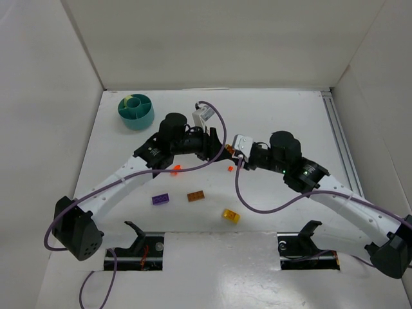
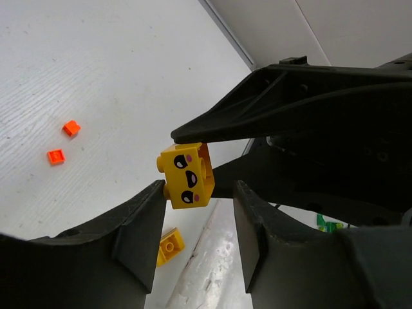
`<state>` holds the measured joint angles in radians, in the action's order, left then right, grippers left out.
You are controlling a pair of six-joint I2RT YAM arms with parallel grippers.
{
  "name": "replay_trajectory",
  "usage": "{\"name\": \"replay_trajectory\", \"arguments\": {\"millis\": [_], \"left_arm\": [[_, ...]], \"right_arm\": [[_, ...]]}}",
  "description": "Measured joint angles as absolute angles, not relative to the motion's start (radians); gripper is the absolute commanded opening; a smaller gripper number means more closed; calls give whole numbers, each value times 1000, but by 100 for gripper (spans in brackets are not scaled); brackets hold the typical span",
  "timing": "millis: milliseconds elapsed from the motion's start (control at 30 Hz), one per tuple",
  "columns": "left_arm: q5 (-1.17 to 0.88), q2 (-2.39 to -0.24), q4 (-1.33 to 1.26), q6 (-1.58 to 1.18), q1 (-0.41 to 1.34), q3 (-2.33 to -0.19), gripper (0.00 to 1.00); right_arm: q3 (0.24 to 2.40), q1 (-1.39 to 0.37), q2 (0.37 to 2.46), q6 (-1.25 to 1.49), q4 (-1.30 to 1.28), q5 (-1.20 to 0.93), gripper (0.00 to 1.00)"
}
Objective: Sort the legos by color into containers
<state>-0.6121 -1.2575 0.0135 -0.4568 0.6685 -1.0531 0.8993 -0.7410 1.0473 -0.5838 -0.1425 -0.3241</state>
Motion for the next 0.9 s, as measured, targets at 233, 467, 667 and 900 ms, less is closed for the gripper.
{"name": "replay_trajectory", "arguments": {"millis": [233,467,667,900], "left_arm": [[-641,-1266,16,-456,672,-1053,17],[-624,-1269,23,-462,672,-1053,7],[-587,-1271,53,-462,673,-1061,0],[-513,-1285,101,-461,663,-1108,0]], "right_arm": [[889,-742,1013,-600,-136,-324,9],[887,-742,1026,-607,-131,-326,12],[887,-743,1048,-615,-119,-321,32],[916,-749,1102,-605,-95,-272,57]]}}
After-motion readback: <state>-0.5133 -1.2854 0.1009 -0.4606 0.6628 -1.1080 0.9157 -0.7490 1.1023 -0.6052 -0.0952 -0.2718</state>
